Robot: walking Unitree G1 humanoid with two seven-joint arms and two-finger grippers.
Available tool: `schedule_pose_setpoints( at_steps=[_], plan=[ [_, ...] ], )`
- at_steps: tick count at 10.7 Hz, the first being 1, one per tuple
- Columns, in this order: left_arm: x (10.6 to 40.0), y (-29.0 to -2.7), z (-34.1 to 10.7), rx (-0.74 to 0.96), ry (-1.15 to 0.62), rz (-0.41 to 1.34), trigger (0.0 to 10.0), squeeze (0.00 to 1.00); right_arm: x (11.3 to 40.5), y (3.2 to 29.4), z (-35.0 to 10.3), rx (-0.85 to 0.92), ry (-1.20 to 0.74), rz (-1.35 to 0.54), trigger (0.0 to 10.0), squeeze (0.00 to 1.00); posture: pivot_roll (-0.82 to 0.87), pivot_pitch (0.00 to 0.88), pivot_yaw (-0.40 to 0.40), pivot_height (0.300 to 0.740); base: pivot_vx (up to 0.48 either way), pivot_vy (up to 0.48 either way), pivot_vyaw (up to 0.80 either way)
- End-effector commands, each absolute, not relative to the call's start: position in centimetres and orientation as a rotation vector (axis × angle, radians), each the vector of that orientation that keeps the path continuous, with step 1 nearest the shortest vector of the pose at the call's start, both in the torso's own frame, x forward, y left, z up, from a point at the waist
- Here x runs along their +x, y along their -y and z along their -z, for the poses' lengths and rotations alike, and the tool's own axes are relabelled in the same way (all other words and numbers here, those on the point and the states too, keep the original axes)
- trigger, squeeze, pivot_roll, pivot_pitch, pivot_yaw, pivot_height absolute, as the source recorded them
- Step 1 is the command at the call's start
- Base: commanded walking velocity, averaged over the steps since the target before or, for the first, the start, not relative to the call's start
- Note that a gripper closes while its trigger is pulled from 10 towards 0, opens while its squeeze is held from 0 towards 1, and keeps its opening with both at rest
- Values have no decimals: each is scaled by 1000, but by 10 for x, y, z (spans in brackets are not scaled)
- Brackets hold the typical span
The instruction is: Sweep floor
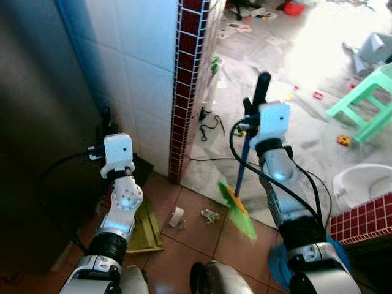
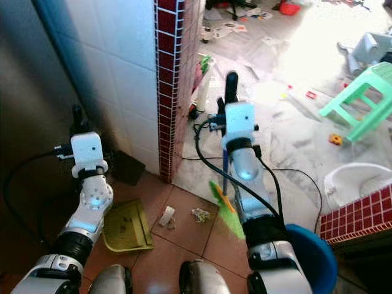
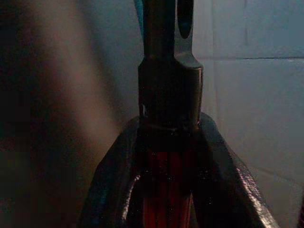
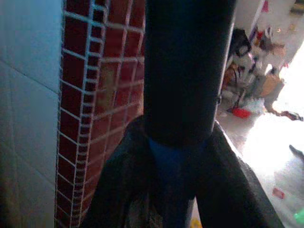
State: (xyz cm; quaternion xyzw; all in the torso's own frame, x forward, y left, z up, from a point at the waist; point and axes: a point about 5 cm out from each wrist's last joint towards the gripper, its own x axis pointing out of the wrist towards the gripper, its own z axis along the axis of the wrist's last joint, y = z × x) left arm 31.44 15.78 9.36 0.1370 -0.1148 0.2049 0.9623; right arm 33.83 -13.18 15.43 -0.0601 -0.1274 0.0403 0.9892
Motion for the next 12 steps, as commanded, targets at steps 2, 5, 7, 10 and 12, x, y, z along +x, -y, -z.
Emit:
schedule_pose_setpoints(
  at_steps=[2,5,7,10,12],
  plan=[
    [316,-143,-75,238,128,-354,10000,0,340,143,-155,-7,217,-2,10000,0,-53,135,-104,740,0,0,0],
    [318,-110,-57,164,-7,-209,10000,0,346,134,-156,66,181,1,10000,0,-74,125,-110,740,0,0,0],
    [317,-102,-52,127,-47,-169,10000,0,347,126,-154,135,149,9,10000,0,-75,122,-113,740,0,0,0],
    [319,-96,-50,78,-79,-138,10000,0,349,112,-153,240,96,-22,10000,0,-89,110,-118,740,0,0,0],
    [320,-92,-50,80,-91,-118,10000,0,354,110,-150,410,-7,-5,10000,0,-101,102,-117,740,0,0,0]
  ],
)
